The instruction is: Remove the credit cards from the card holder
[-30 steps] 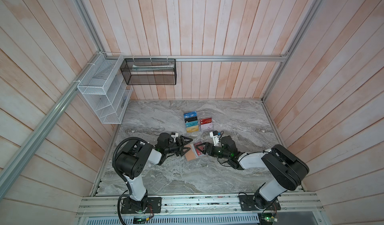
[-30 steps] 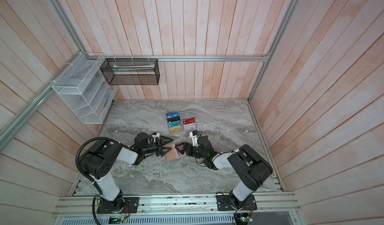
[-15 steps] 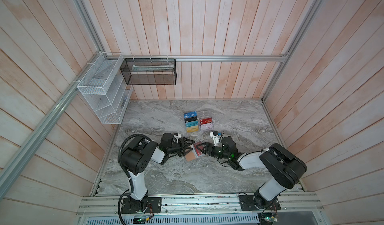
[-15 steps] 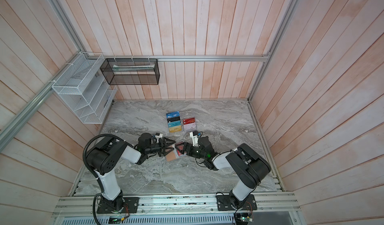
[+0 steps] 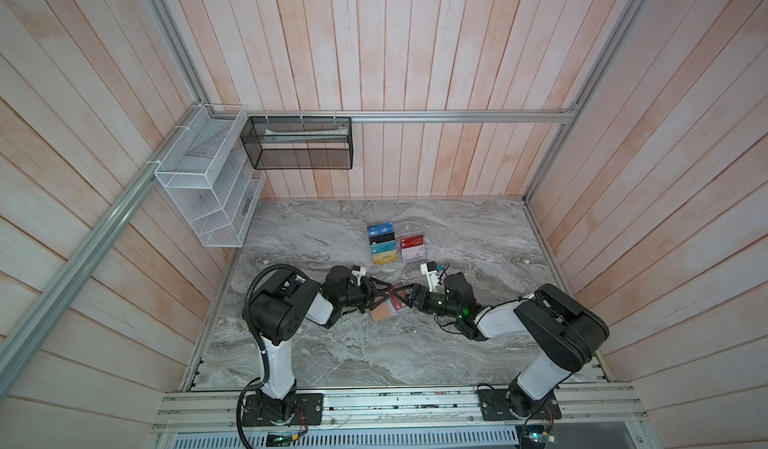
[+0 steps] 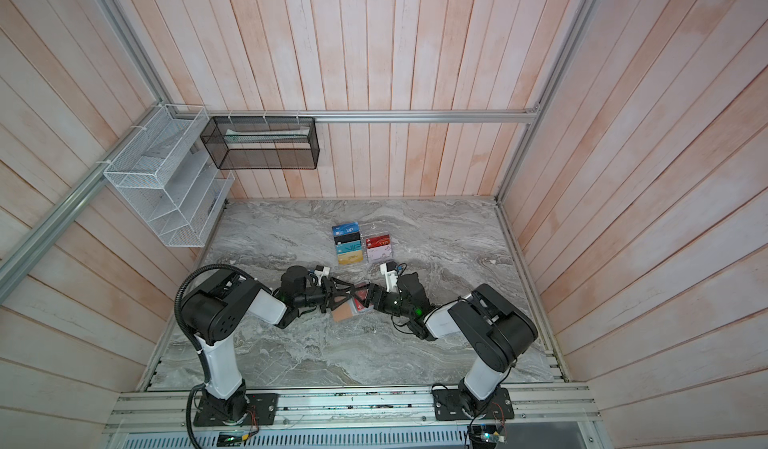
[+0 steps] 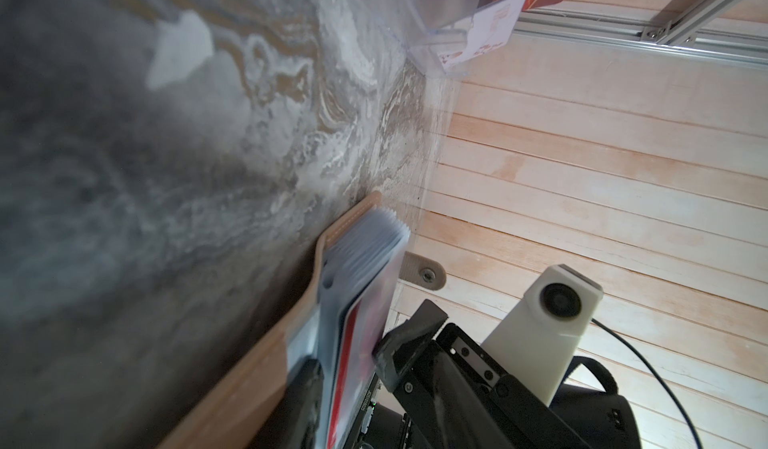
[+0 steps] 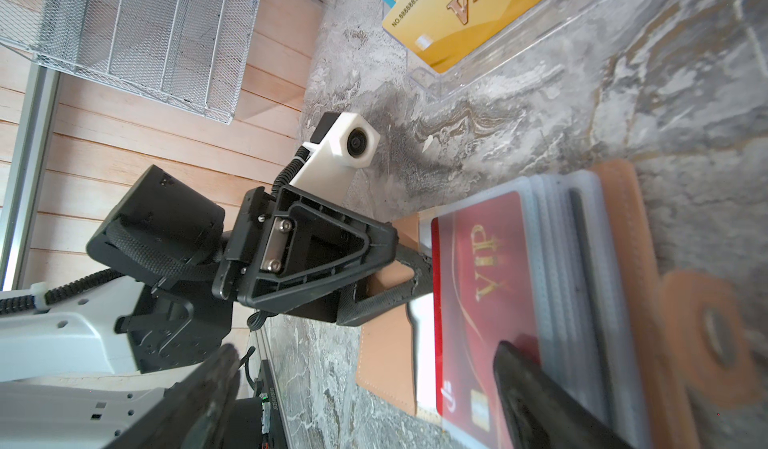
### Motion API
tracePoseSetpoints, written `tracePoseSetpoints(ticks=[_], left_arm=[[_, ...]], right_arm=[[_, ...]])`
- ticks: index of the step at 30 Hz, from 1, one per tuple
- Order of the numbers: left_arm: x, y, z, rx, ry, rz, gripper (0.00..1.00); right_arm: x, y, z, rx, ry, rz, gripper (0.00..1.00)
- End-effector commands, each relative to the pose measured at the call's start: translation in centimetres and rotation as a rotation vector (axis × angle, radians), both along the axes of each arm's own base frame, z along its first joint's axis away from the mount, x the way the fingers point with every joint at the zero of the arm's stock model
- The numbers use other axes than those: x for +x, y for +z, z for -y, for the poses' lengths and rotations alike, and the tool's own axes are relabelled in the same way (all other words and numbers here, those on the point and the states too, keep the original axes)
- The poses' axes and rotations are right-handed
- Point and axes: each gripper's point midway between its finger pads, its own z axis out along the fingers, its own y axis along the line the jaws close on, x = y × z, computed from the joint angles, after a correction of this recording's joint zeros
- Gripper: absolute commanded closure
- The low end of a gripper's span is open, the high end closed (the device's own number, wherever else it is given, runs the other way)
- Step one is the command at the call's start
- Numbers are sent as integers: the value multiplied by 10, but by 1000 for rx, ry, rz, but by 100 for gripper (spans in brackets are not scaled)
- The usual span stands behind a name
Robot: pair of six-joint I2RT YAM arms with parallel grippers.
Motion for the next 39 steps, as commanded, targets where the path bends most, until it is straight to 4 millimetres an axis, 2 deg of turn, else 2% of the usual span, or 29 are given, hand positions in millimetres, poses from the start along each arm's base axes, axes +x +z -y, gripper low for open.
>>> tracePoseSetpoints(ticks=[1,5,14,16,21,39], left_arm=[[-3,-12,2,18,-1,-11,58],[-4,-13,4,21,-8,0,64],[-8,-18,4,38,-8,12,69],[-9,-19,5,46,-12,21,74],[-10,-23,5,64,-14,36,78],[-21,-17,6,61,-40,66,79]], right_arm=[[-14,-48,17,-106,-24,-151,3],[-16,-50,18,-102,-25,-158,4],[-15,-52,18,-100,-26,-164,4],[-16,-52,18,-95,-25,-168,4],[-16,-53,18,-92,-24,-174,4],[-16,-58,19,-92,-30,-188,4]])
